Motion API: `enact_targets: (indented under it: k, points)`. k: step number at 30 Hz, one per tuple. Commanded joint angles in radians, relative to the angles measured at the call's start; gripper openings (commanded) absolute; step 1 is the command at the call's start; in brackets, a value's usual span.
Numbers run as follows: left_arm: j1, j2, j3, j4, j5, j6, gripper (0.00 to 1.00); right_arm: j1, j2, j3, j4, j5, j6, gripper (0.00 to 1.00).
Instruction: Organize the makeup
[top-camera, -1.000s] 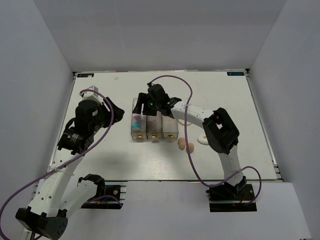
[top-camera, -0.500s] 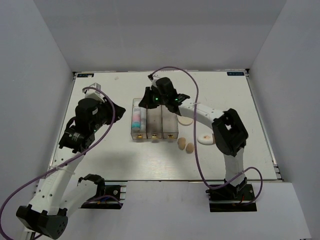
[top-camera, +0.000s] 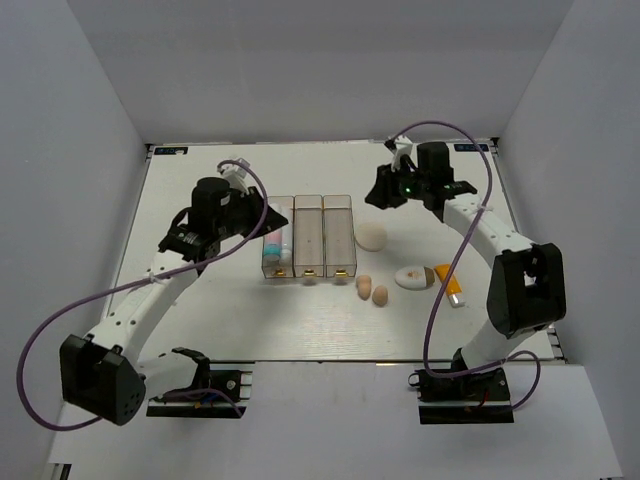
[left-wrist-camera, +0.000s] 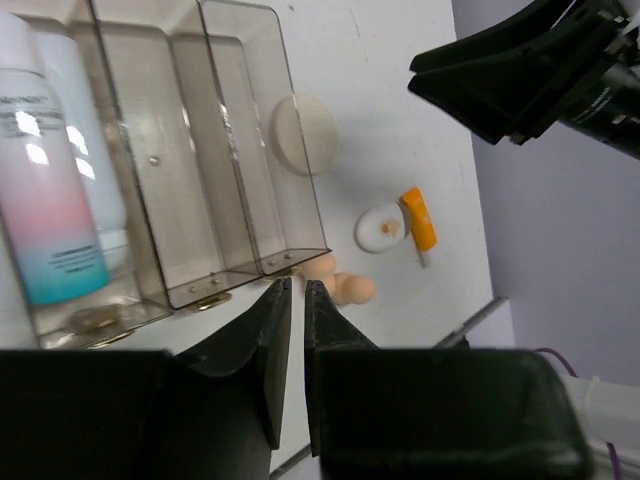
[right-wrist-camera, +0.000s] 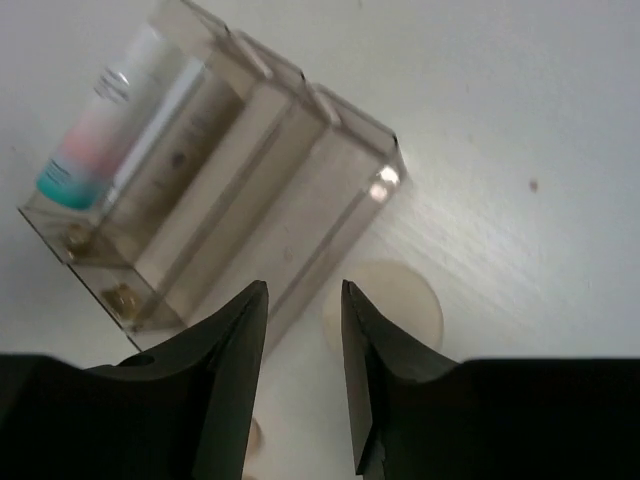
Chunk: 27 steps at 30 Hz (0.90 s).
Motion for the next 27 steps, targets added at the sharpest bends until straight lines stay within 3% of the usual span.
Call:
enact_targets:
  k: [1, 6, 11, 14, 15, 18, 23, 27]
  points:
    - [-0.045, 0.063, 0.026, 0.054, 0.064, -0.011, 0.23, -0.056, -0.074, -0.047, -0.151, -0.031, -0.107, 0.42]
    - [-0.126, 0.181, 0.096, 0.06, 0.053, -0.008, 0.49, -0.149, -0.105, -0.087, -0.26, -0.061, -0.134, 0.48]
    - [-0.227, 0.309, 0.179, 0.06, 0.047, 0.006, 0.56, -0.232, -0.118, -0.088, -0.426, -0.113, -0.269, 0.6]
    - [-0.287, 0.364, 0.219, 0.043, 0.027, 0.014, 0.61, -0.271, -0.106, -0.077, -0.548, -0.185, -0.407, 0.73]
    - [-0.301, 0.375, 0.233, 0.033, 0.019, 0.015, 0.62, -0.279, -0.1, -0.068, -0.591, -0.215, -0.464, 0.89]
    - [-0.35, 0.413, 0.263, 0.0, -0.008, 0.029, 0.63, -0.299, -0.085, -0.054, -0.782, -0.348, -0.756, 0.89]
    - [-0.392, 0.431, 0.268, -0.003, -0.031, 0.039, 0.67, -0.296, -0.185, -0.203, -0.851, -0.316, -1.279, 0.89]
    - [-0.402, 0.425, 0.259, -0.001, -0.051, 0.042, 0.72, -0.282, -0.255, -0.29, -0.755, -0.264, -1.375, 0.89]
